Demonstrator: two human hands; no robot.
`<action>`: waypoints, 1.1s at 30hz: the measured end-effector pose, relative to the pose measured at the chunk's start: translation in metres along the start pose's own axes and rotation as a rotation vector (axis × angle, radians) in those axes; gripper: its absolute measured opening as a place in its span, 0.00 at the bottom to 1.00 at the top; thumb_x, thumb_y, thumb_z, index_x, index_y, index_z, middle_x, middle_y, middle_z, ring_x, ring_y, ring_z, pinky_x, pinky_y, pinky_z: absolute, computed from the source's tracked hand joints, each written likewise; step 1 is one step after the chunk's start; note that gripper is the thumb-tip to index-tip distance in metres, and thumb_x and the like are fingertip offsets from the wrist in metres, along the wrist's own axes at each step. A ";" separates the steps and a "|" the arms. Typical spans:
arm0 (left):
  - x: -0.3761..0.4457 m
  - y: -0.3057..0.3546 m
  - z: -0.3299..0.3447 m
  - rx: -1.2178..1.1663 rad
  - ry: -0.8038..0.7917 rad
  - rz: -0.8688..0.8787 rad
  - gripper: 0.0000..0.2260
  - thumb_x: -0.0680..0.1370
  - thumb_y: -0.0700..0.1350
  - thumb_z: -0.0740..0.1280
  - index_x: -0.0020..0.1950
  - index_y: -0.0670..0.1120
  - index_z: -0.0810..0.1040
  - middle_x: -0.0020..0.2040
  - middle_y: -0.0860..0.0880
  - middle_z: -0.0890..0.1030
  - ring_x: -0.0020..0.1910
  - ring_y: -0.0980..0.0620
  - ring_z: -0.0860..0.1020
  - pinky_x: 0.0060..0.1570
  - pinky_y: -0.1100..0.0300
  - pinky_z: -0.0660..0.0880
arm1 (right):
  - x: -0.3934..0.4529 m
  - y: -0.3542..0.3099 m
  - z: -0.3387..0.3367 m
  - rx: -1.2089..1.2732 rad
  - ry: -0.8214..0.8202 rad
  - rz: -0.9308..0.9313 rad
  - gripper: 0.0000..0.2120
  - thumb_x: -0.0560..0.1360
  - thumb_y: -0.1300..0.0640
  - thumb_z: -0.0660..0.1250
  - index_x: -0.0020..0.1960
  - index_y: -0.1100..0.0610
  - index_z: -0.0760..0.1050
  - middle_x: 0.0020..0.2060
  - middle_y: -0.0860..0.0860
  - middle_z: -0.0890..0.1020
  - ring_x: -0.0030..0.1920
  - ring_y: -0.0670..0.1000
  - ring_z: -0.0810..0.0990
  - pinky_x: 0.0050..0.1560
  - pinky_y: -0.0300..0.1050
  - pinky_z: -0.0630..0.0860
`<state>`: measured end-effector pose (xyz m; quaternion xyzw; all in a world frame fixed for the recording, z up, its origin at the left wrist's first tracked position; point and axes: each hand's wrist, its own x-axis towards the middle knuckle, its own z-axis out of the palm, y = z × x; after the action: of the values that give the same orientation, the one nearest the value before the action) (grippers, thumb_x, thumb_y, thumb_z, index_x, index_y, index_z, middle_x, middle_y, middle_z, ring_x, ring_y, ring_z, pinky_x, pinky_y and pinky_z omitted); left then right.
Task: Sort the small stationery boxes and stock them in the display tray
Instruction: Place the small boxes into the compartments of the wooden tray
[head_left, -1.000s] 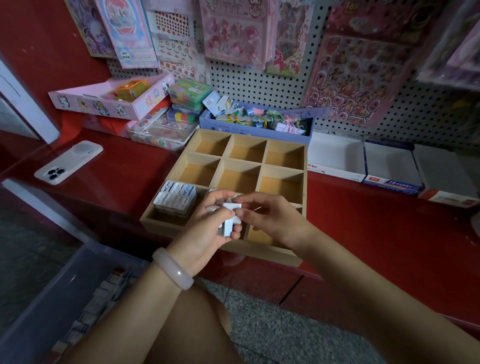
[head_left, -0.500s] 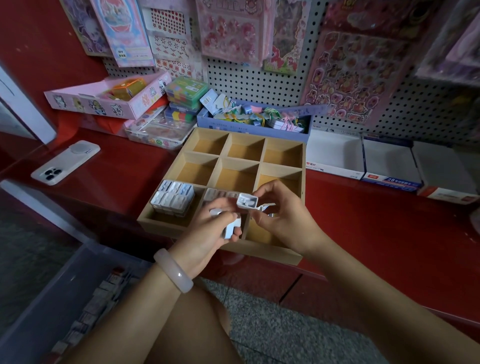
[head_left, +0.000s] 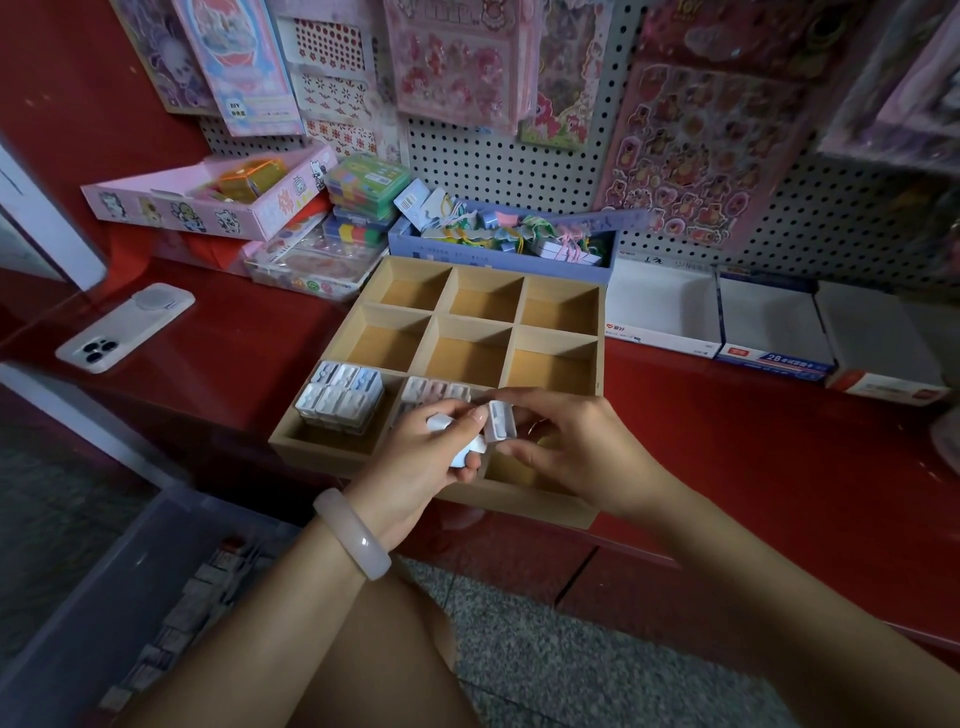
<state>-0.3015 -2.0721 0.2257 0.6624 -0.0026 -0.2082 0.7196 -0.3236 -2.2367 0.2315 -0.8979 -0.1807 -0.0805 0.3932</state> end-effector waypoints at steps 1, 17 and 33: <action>0.001 0.000 0.000 0.000 0.011 -0.007 0.06 0.79 0.40 0.64 0.45 0.42 0.79 0.33 0.48 0.76 0.29 0.55 0.71 0.28 0.65 0.70 | 0.000 0.001 -0.002 0.015 -0.017 0.017 0.21 0.71 0.59 0.73 0.63 0.55 0.75 0.48 0.45 0.82 0.51 0.41 0.79 0.50 0.34 0.76; 0.002 0.003 -0.014 -0.182 0.244 0.029 0.08 0.79 0.37 0.61 0.44 0.43 0.78 0.41 0.46 0.79 0.30 0.55 0.71 0.32 0.65 0.71 | -0.004 0.024 -0.002 -0.786 -0.291 0.302 0.18 0.76 0.45 0.63 0.62 0.53 0.74 0.59 0.51 0.72 0.60 0.52 0.69 0.61 0.45 0.65; -0.003 0.003 -0.014 -0.202 0.219 0.035 0.07 0.79 0.36 0.61 0.46 0.41 0.78 0.41 0.45 0.78 0.30 0.55 0.71 0.31 0.65 0.69 | 0.000 0.015 0.007 -0.857 -0.184 0.394 0.16 0.79 0.47 0.58 0.57 0.55 0.77 0.58 0.52 0.73 0.59 0.55 0.69 0.58 0.47 0.63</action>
<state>-0.2999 -2.0578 0.2276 0.6054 0.0854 -0.1214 0.7820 -0.3177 -2.2415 0.2166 -0.9997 0.0086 0.0080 -0.0220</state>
